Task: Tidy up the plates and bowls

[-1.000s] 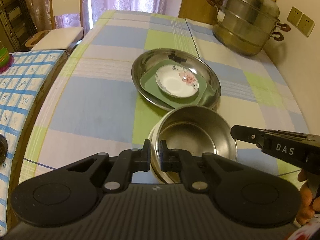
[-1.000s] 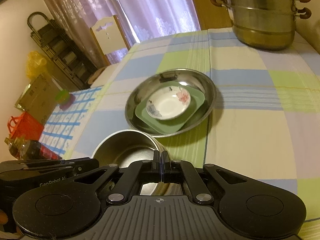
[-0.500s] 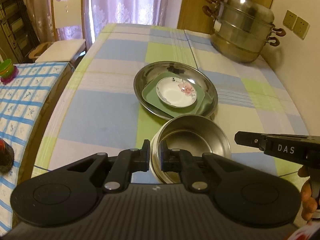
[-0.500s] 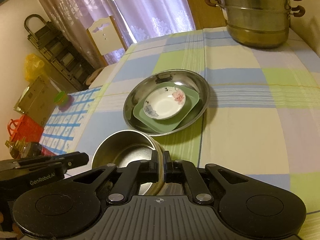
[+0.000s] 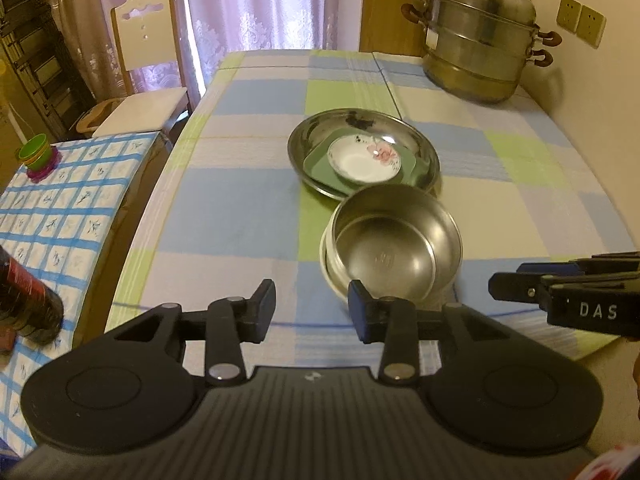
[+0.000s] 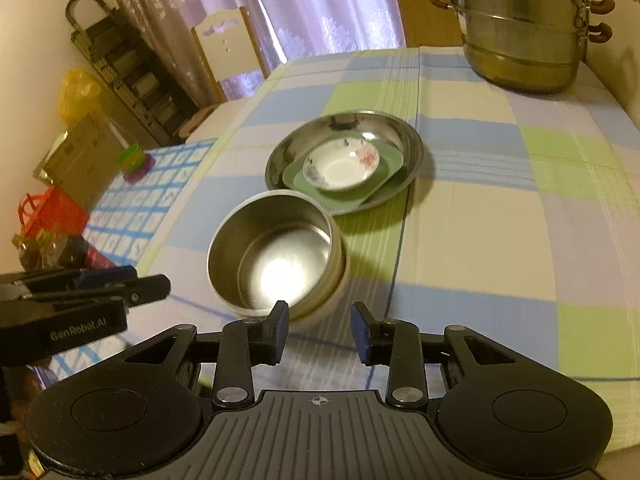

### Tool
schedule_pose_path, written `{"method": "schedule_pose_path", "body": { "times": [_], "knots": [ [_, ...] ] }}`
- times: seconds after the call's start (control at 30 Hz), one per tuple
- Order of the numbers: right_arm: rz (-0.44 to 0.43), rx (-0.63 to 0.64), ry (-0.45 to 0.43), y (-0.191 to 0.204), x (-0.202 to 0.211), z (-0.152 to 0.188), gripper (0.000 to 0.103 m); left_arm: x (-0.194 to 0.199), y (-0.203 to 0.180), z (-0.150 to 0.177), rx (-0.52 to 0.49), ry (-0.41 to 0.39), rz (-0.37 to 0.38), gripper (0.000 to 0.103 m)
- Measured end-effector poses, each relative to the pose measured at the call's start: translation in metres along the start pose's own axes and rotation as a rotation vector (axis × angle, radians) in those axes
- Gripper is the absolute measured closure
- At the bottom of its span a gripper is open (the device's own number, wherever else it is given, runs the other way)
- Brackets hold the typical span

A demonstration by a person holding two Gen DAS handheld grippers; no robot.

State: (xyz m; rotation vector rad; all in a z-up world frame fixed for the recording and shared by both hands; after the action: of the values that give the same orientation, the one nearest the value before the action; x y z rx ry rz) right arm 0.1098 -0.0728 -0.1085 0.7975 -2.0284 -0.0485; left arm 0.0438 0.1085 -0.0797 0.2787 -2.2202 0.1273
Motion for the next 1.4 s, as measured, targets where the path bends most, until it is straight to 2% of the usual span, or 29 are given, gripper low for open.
{"method": "schedule_pose_path", "body": {
  "times": [0.13, 0.3, 0.5, 0.97, 1.4],
  "knots": [
    [0.005, 0.007, 0.023, 0.002, 0.0, 0.015, 0.068, 0.009, 0.002, 0.01, 0.03, 0.0, 0.029, 0.067],
    [-0.042, -0.075, 0.026, 0.002, 0.003, 0.028, 0.068, 0.014, 0.0, 0.023, 0.036, 0.041, 0.084, 0.067],
    [0.024, -0.083, 0.039, 0.007, 0.006, 0.033, 0.068, 0.015, -0.006, 0.038, -0.008, 0.08, 0.104, 0.068],
    [0.073, -0.111, 0.034, 0.015, 0.012, 0.047, 0.068, 0.021, -0.004, 0.042, -0.065, 0.063, 0.131, 0.068],
    [0.1, -0.154, 0.018, 0.013, 0.021, 0.053, 0.068, 0.022, -0.004, 0.044, -0.077, 0.057, 0.155, 0.068]
  ]
}}
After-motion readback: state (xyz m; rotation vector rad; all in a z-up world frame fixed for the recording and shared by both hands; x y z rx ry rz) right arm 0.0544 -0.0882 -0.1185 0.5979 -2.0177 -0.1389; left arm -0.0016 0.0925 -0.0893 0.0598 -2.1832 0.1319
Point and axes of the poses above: each gripper's, at about its wrist camera, not at the fingertips, and x roughly against the way its jaws point, y to its left, z to its underside, the point moved 7 cm from there along -x, roughly the way its jaws point
